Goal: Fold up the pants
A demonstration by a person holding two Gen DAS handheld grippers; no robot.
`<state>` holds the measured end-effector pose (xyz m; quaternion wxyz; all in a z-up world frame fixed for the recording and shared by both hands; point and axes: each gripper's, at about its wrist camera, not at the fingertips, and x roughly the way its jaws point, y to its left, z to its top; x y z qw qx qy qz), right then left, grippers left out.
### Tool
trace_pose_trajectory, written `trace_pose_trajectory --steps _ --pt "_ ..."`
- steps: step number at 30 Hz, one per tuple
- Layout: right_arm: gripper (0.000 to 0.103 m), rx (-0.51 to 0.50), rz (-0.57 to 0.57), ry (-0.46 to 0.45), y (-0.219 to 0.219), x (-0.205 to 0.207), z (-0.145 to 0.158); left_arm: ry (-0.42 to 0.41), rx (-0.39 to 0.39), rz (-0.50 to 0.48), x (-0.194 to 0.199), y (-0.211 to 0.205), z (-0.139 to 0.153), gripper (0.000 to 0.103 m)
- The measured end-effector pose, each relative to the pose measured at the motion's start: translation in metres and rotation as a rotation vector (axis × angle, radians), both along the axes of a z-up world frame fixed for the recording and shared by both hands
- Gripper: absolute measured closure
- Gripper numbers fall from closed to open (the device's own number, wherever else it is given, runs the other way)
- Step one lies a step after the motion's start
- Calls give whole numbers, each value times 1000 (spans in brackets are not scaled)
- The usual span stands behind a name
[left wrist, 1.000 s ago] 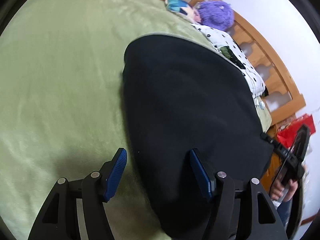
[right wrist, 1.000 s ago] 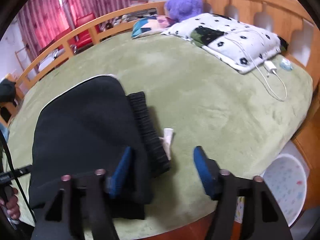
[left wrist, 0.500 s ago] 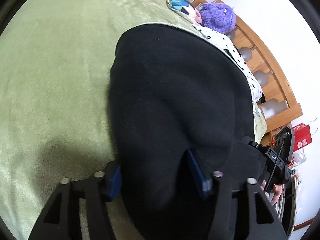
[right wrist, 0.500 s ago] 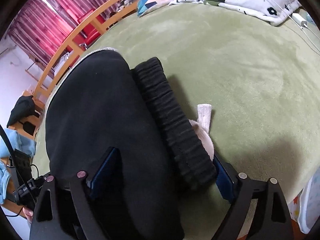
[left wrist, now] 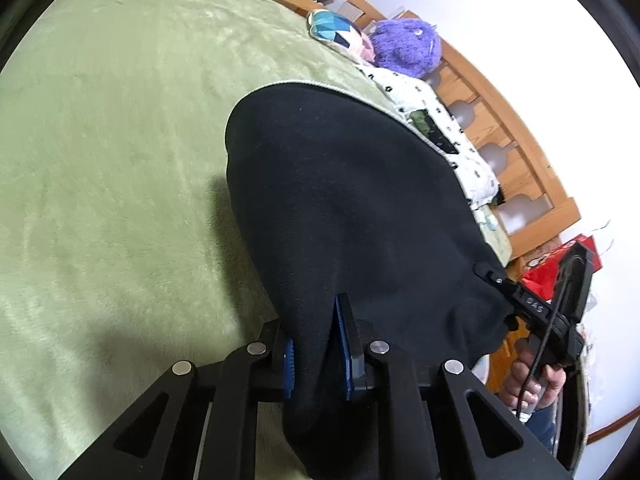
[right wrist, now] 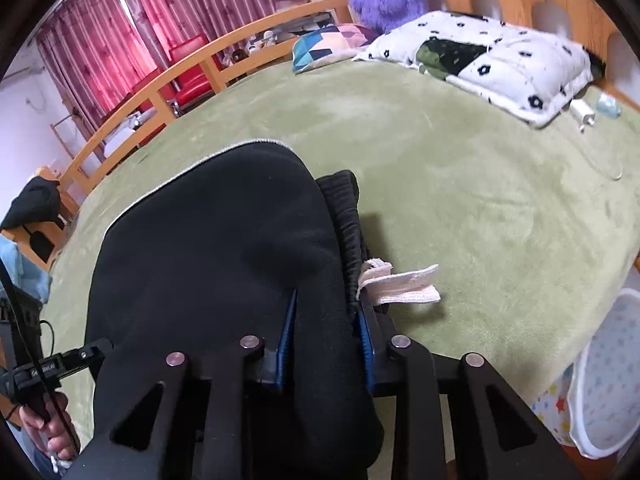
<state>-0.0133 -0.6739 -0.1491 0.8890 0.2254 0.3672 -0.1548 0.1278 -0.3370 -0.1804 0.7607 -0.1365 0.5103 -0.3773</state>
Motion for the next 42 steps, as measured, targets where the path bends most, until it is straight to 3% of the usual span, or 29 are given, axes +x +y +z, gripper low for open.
trace_pose_trajectory --steps 8,14,34,36,40,42 --pt "80 19 12 -39 45 -3 25 -37 26 30 -4 43 18 88" --pt "81 13 56 -69 101 10 37 -75 66 90 -2 105 34 89" --pt "82 104 345 -113 321 136 47 -161 192 394 38 332 74 90" --pt "82 97 374 -112 336 143 44 -153 200 415 40 349 70 90" --pt "78 36 404 -66 356 150 29 -74 209 422 48 364 36 88" --pt "68 -33 413 -9 359 150 18 -27 247 424 49 361 19 84"
